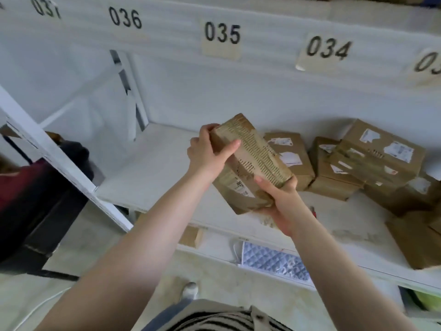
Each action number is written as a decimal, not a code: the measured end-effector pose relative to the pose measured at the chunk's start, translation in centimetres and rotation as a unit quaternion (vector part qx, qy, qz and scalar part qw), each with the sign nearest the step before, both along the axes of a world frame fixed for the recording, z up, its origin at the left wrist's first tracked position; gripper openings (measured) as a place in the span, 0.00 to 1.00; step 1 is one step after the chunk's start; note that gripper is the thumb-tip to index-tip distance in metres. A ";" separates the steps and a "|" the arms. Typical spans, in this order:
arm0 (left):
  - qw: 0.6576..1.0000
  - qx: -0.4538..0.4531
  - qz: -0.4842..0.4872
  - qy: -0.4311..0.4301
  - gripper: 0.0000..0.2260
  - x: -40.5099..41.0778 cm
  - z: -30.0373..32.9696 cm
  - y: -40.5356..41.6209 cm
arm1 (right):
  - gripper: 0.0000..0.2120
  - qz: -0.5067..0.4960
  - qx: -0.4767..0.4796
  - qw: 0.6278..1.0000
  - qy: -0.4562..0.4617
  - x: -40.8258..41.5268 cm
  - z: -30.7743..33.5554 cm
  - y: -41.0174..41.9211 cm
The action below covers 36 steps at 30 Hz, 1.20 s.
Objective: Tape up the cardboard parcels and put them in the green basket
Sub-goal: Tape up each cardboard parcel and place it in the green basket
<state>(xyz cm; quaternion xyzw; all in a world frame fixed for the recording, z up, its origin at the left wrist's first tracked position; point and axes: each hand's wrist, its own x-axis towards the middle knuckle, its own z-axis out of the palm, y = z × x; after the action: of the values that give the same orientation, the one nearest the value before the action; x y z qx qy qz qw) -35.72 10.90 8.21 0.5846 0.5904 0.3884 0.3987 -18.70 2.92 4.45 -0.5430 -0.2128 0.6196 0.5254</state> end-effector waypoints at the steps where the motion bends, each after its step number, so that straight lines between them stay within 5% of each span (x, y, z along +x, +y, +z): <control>1: 0.998 0.013 -0.053 -0.008 0.32 -1.5 0.1 1.1 | 0.46 -0.020 -0.008 0.999 0.037 -0.9 -0.5 0.6; 4: 0.989 0.074 -0.130 -0.003 0.42 -5.0 0.1 3.3 | 0.38 -0.020 -0.009 0.989 0.145 -2.5 -1.6 1.5; 7: 0.997 0.057 -0.038 0.046 0.55 -6.5 -1.4 4.7 | 0.32 0.002 0.005 0.983 0.181 -5.0 -1.5 2.7; 9: 0.984 -0.113 -0.037 -0.130 0.56 -6.5 -2.2 4.7 | 0.29 -0.006 0.008 0.981 0.195 -6.2 -1.1 3.2; 12: 0.911 -0.256 -0.101 -0.309 0.38 -6.1 -4.4 4.8 | 0.24 0.002 0.001 0.985 0.173 -6.8 -0.2 3.7; 15: 0.893 -0.270 -0.106 -0.343 0.29 -5.7 -5.3 5.5 | 0.32 -0.038 -0.056 0.995 0.067 -6.5 0.4 4.4; 17: 0.896 -0.270 -0.087 -0.342 0.27 -5.9 -5.8 6.1 | 0.48 -0.074 -0.102 0.984 -0.126 -6.2 0.3 4.9; 19: 0.904 -0.261 -0.083 -0.328 0.25 -5.9 -6.0 6.6 | 0.58 -0.062 -0.051 0.960 -0.268 -6.5 0.2 5.5; 21: 0.917 -0.245 -0.090 -0.301 0.26 -5.6 -5.9 6.5 | 0.52 -0.027 0.035 0.954 -0.298 -7.4 -0.3 6.2; 23: 0.919 -0.254 -0.103 -0.285 0.30 -5.3 -5.4 6.3 | 0.34 -0.029 0.067 0.947 -0.312 -7.7 -0.9 6.9; 25: 0.912 -0.271 -0.105 -0.291 0.28 -5.6 -5.0 6.7 | 0.24 -0.053 0.068 0.963 -0.255 -7.1 -1.4 7.2; 27: 0.909 -0.271 -0.103 -0.298 0.22 -6.5 -4.9 7.5 | 0.27 -0.073 0.020 0.992 -0.101 -5.7 -2.0 7.1; 31: 0.909 -0.282 -0.156 -0.266 0.36 -7.3 -4.8 8.0 | 0.28 -0.044 -0.055 0.995 0.067 -4.7 -3.0 6.2; 34: 0.886 -0.322 -0.170 -0.288 0.27 -7.0 -4.6 7.6 | 0.26 -0.044 -0.055 0.997 0.044 -5.0 -3.4 6.4; 36: 0.906 -0.287 -0.138 -0.279 0.19 -6.6 -4.8 7.6 | 0.30 -0.056 -0.042 0.995 -0.072 -5.0 -3.1 6.9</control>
<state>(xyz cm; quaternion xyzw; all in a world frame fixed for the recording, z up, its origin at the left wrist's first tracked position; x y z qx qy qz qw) -42.30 18.53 3.43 0.3883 0.4543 0.2906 0.7473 -23.70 9.80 1.33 -0.6188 -0.1933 0.5564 0.5197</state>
